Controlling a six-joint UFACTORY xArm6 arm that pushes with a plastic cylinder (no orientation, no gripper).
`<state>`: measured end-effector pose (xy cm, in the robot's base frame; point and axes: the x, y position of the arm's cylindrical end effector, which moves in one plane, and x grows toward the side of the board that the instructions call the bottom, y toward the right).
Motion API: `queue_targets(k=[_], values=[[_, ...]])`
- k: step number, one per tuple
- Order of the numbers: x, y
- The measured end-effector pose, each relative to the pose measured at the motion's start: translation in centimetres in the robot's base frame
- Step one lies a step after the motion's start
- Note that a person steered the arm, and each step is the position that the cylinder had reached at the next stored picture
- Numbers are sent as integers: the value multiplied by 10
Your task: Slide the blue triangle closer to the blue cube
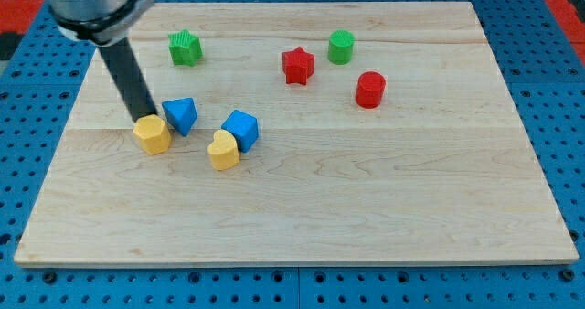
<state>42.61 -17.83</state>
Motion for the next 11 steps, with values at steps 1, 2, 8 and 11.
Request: queue_targets(k=[1, 2, 8, 11], values=[[0, 13], [0, 18], [-26, 9], [-25, 62]])
